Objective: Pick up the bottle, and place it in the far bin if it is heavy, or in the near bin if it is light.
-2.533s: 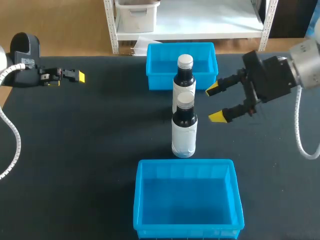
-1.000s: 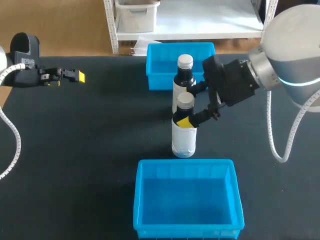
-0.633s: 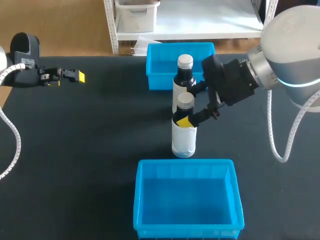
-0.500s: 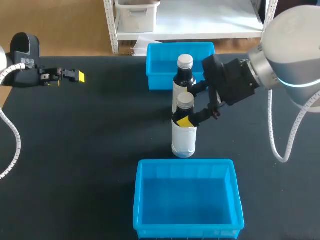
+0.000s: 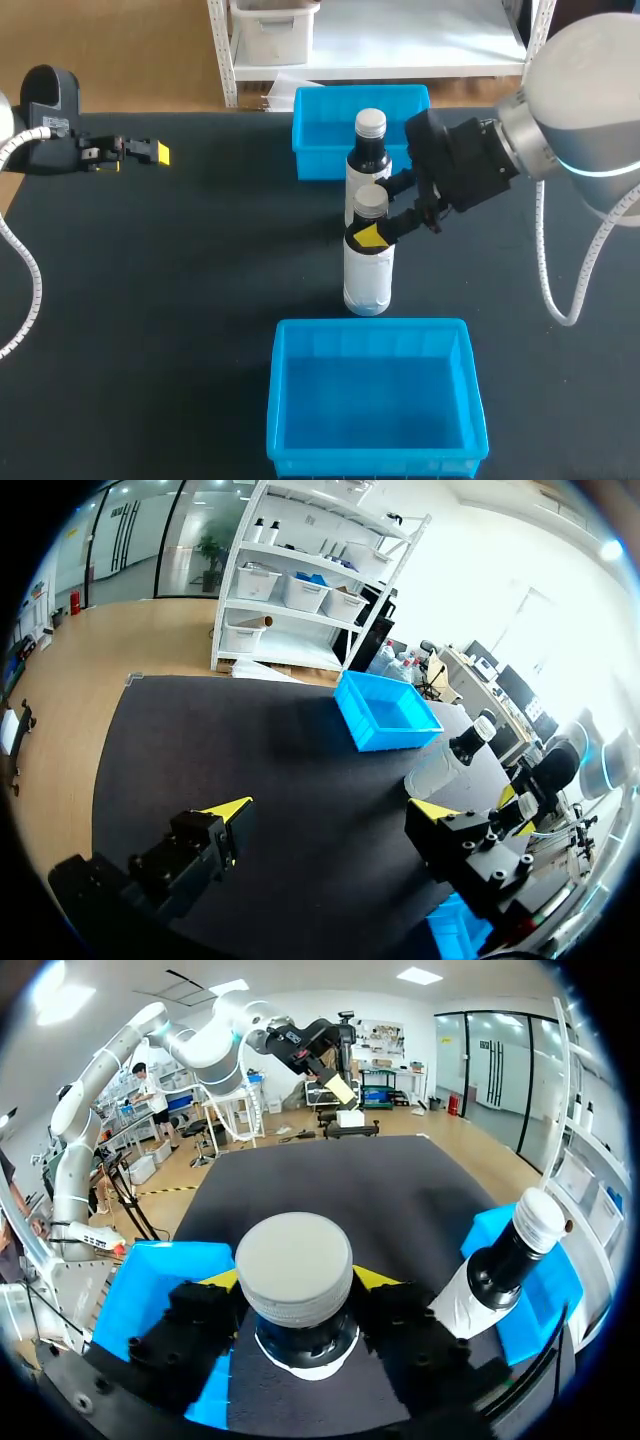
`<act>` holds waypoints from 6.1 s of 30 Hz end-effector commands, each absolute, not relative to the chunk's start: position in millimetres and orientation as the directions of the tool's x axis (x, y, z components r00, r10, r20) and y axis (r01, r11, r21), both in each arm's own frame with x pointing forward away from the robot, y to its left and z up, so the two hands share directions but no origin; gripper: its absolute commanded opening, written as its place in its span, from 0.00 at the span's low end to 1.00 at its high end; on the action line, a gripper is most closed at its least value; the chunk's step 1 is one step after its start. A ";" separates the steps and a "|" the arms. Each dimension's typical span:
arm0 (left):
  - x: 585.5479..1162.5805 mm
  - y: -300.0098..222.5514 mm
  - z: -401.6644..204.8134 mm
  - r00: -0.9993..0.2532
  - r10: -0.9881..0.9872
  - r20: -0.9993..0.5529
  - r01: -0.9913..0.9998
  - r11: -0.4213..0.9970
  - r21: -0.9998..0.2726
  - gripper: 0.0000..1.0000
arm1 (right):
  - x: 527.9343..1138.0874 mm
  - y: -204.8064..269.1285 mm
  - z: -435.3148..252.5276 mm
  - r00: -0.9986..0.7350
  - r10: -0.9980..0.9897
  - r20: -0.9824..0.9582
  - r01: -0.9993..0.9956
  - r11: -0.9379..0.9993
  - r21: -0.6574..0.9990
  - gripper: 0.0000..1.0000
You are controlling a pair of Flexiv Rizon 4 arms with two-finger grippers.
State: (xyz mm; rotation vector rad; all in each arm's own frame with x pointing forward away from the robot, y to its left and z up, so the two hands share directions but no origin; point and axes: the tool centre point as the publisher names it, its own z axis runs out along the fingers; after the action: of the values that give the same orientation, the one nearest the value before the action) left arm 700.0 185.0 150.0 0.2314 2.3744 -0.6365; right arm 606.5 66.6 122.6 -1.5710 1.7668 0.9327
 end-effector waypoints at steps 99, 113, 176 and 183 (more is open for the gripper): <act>700.0 185.0 150.0 -0.767 0.000 -0.642 0.321 0.866 -0.383 1.00 | 447.5 119.3 147.2 -0.077 -0.565 -0.822 -0.989 -0.058 0.133 0.00; 700.0 185.0 150.0 -0.767 0.000 -0.642 0.321 0.866 -0.383 1.00 | 447.2 119.9 139.4 -0.085 -0.572 -0.816 -0.988 -0.058 0.144 0.09; 700.0 185.0 150.0 -0.767 0.000 -0.642 0.321 0.866 -0.383 1.00 | 632.6 -78.0 146.2 -0.179 -0.622 -0.762 -0.974 0.223 0.046 1.00; 700.0 185.0 150.0 -0.767 0.000 -0.642 0.321 0.866 -0.383 1.00 | 685.0 -73.4 136.0 -0.144 -0.627 -0.765 -0.986 0.160 0.055 1.00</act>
State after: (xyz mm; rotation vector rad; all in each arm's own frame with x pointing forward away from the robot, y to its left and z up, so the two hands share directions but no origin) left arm 700.0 185.0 150.0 0.2314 2.3744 -0.6365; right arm 638.8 -78.3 148.7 -1.4809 1.8653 0.6768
